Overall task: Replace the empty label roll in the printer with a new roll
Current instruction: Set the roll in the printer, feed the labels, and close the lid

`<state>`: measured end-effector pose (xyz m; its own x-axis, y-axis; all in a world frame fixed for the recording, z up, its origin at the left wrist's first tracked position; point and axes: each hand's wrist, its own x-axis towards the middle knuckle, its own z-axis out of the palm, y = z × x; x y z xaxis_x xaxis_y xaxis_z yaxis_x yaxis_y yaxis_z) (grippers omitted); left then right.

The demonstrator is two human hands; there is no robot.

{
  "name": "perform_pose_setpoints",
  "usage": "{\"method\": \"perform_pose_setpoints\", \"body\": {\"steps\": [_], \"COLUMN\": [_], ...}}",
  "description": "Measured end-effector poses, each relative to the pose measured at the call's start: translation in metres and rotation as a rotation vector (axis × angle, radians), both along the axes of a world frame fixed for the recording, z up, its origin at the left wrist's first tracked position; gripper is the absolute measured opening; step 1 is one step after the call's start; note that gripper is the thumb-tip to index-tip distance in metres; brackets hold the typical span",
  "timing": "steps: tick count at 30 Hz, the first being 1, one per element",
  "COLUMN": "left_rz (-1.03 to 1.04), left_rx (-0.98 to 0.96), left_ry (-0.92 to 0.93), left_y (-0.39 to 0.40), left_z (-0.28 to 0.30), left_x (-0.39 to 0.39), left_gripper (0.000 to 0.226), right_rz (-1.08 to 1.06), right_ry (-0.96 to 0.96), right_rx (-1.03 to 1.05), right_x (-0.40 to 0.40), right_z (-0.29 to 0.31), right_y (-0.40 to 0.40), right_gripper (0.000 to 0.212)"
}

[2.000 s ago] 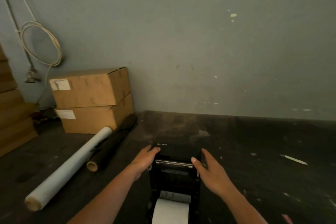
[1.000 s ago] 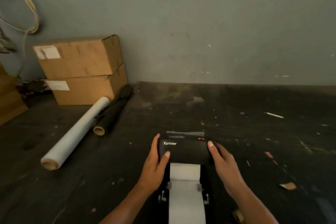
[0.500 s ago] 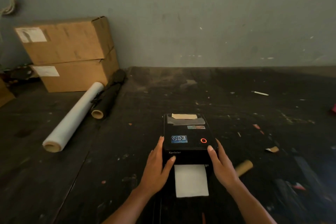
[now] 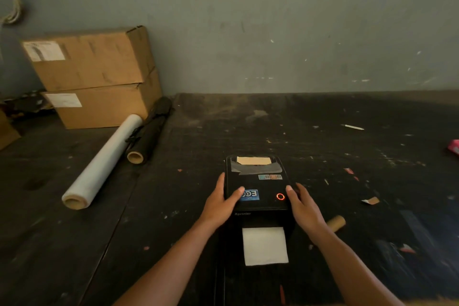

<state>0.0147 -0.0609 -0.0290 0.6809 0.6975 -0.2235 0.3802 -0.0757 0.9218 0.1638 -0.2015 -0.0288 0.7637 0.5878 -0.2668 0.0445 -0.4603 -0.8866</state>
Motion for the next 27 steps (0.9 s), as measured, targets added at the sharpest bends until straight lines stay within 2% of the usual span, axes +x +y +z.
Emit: {"method": "perform_pose_setpoints", "body": {"steps": [4,9,17,27], "left_rz": [-0.015,0.04,0.099,0.132], "left_rx": [-0.061,-0.197,-0.23,-0.275], "left_ry": [0.017,-0.102,-0.172,-0.218], "left_y": [-0.002,-0.009,-0.008,-0.007], "left_z": [-0.014,-0.03,-0.039,-0.048], "left_x": [0.0,-0.005,-0.001,0.002], "left_gripper": [0.082,0.077,0.073,0.071], "right_rz": [-0.061,-0.158,-0.226,-0.193], "right_ry": [0.032,0.053,0.042,0.007], "right_rx": [0.036,0.116,0.234,0.226], "right_x": [-0.006,-0.011,-0.01,-0.009], "right_z": [-0.013,-0.035,-0.048,-0.05], "right_y": [0.004,0.001,0.005,0.004], "right_gripper": [0.057,0.054,0.044,0.044]}}
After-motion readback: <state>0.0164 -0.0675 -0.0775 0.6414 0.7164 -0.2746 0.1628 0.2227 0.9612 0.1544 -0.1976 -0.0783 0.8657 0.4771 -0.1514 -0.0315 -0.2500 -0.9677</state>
